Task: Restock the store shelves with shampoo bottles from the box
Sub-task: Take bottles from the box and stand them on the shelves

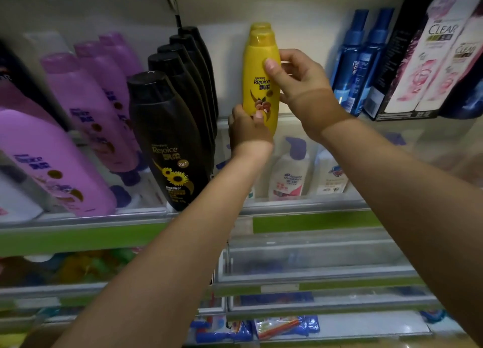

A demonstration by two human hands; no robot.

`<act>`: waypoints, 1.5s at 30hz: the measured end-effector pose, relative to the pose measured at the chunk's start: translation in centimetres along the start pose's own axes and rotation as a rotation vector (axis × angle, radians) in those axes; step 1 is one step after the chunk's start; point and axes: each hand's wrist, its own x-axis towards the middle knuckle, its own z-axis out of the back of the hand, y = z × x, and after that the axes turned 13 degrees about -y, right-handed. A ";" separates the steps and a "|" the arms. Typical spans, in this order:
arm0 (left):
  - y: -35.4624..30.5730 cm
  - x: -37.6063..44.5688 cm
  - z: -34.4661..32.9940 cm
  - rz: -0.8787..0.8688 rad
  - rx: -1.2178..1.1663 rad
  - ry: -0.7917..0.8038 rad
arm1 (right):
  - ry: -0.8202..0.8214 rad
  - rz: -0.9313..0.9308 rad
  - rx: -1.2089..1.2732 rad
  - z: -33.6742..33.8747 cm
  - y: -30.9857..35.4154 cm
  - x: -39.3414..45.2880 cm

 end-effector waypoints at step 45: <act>-0.3 -9.5 10.7 -0.205 0.202 0.299 | -0.025 -0.031 -0.052 3.7 6.7 -13.4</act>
